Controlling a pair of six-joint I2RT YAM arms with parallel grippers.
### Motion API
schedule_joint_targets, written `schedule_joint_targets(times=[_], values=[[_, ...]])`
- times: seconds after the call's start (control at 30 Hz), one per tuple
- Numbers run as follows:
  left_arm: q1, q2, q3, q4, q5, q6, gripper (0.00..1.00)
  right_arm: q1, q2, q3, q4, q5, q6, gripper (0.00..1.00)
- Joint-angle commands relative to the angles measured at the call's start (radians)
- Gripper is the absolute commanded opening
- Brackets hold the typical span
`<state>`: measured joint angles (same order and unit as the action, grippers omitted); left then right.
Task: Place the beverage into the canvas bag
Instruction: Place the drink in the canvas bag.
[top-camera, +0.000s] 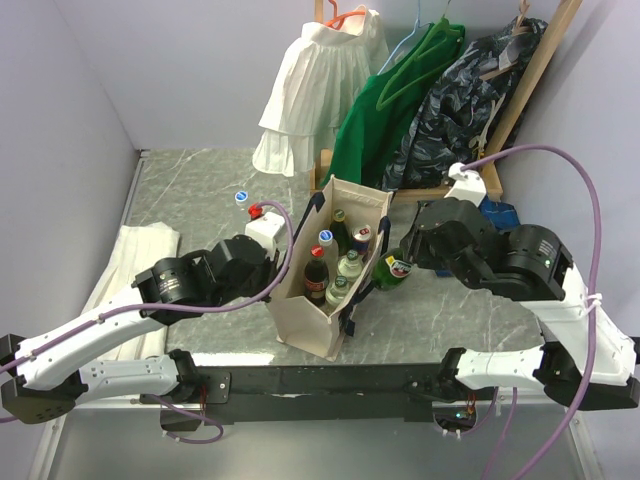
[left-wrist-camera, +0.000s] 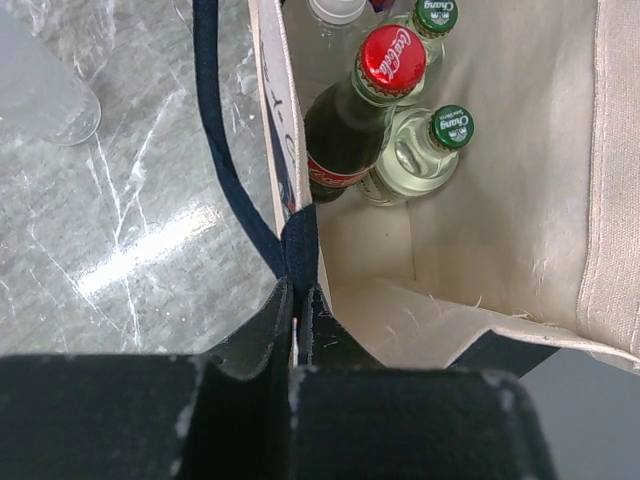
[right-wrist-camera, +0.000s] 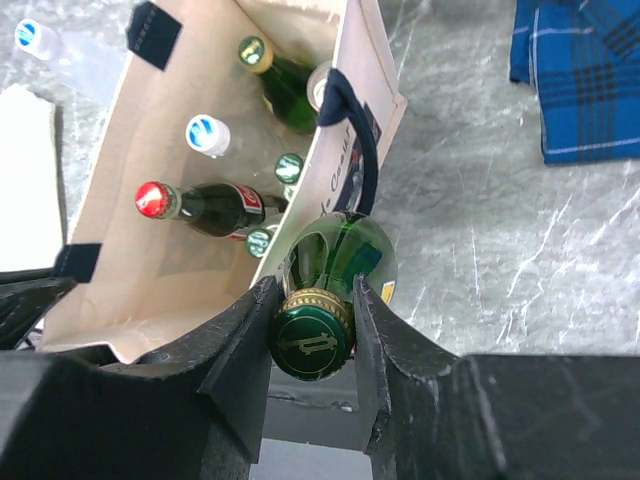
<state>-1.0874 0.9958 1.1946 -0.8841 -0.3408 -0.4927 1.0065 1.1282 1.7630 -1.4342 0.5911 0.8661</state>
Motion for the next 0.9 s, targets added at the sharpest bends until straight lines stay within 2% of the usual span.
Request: schedule_joint_targets(times=[0.0, 0.33, 0.87], values=[[-0.005, -0.026, 0.026, -0.010, -0.024, -0.018, 0.01, -0.011, -0.015, 0.113, -0.005, 0.061, -0.039, 0.00], [-0.005, -0.055, 0.045, -0.012, -0.078, -0.017, 0.01, -0.017, 0.008, 0.211, -0.003, 0.113, -0.105, 0.00], [-0.005, -0.048, 0.025, 0.013, -0.052, -0.006, 0.01, -0.019, 0.134, 0.440, 0.011, 0.122, -0.236, 0.00]])
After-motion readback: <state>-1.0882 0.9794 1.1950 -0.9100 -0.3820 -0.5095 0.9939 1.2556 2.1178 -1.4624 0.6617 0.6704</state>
